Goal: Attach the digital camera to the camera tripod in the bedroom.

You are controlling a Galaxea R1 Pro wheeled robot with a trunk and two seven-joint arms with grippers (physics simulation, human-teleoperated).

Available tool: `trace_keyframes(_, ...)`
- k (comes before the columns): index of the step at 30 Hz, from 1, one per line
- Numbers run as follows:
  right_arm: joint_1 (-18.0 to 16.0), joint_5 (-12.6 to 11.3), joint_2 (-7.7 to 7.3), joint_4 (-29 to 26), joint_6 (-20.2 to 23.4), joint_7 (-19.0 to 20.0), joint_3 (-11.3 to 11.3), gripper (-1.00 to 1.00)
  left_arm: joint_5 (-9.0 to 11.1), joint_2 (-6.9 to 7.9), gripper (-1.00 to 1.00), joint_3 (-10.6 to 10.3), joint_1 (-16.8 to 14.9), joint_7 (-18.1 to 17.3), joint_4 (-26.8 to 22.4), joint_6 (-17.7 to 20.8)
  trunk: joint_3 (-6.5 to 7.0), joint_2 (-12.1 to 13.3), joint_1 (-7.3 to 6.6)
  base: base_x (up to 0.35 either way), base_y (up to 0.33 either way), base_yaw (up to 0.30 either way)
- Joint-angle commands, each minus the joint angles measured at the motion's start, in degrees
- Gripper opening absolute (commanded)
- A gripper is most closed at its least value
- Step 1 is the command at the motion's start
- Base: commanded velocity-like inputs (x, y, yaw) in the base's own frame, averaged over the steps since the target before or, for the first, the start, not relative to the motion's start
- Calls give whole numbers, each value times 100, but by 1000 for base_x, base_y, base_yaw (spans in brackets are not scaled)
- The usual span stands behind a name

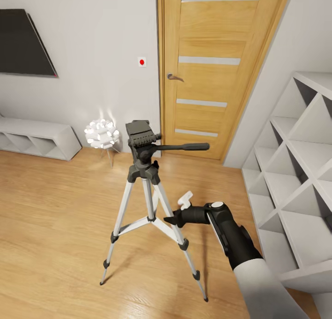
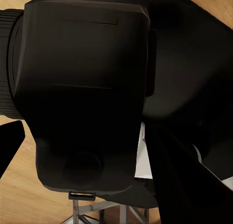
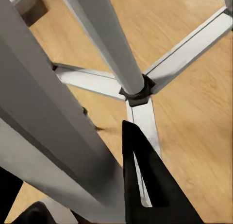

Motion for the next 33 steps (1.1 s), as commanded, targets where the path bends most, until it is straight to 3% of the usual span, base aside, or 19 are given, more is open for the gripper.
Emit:
trace_keyframes(1, -4, 9, 3, -17, 16, 28, -17, -100, 48, 0, -100, -42, -4, -26, 6, 11, -9, -10, 3, 0, 0, 0)
trace_keyframes(13, -4, 27, -6, 5, -27, 30, -32, -100, 77, -5, -100, -42, -4, -27, 6, -4, -9, -10, 3, 0, 0, 0)
trace_keyframes(16, -4, 36, -18, 32, -46, 26, -27, -100, 44, 21, -100, -79, -4, -24, 0, -280, -9, -10, 3, 0, 0, 0)
trace_keyframes(17, -4, 33, -28, 41, -56, 26, -23, -100, 27, 304, -100, -77, -4, -21, -35, -454, -9, -10, 3, 0, 0, 0)
trace_keyframes(18, -4, 31, -30, 43, -57, 25, -22, -100, 22, 398, -100, -76, -3, -26, -57, -468, -9, -10, 3, 0, 0, 0)
trace_keyframes(19, -4, 28, -36, 45, -60, 19, -21, -100, 16, 620, -100, -73, -5, -37, -114, -484, -9, -10, 3, 0, 0, 0)
trace_keyframes(20, -4, 27, -39, 48, -60, 11, -21, -100, 13, 740, -100, -72, -7, -43, -159, -485, -9, -10, 3, 0, 0, 0)
trace_keyframes(22, -4, 20, -61, 94, -65, -50, -20, -100, 5, 1224, -100, -73, -15, -59, -478, -360, -9, -10, 3, 0, 0, 0)
trace_keyframes(23, -4, 21, -66, 115, -66, -71, -19, -100, 3, 1346, -100, -74, -20, -59, -594, -283, -9, -10, 3, 0, 0, 0)
trace_keyframes(24, -4, 22, -86, 279, -69, -231, -22, -100, 10, 2276, -100, -64, -108, -47, -1452, 473, -9, -10, 3, 0, 0, 0)
trace_keyframes(25, -4, 22, -92, 326, -69, -287, -24, -100, 30, 2684, -100, -49, -235, -42, -1780, 776, -9, -10, 3, 0, 0, 0)
trace_keyframes(26, -4, 22, -94, 347, -69, -314, -25, -100, 41, 2894, -100, -37, -315, -41, -1956, 930, -9, -10, 3, 0, 0, 0)
trace_keyframes(28, -4, 22, -103, 406, -97, -404, -27, -100, 71, 3648, -100, 106, -683, -29, -2729, 1574, -9, -10, 3, 0, 0, 0)
trace_keyframes(29, -4, 22, -105, 415, -114, -420, -27, -100, 75, 3804, -100, 172, -777, -22, -2935, 1746, -9, -10, 3, 0, 0, 0)
trace_keyframes(30, -4, 22, -107, 429, -156, -441, -27, -100, 76, 4070, -100, 356, -977, 21, -3351, 2104, -9, -10, 3, 0, 0, 0)
trace_keyframes(32, -4, 22, -110, 444, -257, -463, -27, -100, 45, 4451, -100, 926, -1484, 330, -4180, 2921, -9, -10, 3, 0, 0, 0)
trace_keyframes(33, -4, 22, -110, 446, -279, -468, -27, -100, 38, 4528, -100, 1101, -1643, 476, -4393, 3154, -9, -10, 3, 0, 0, 0)
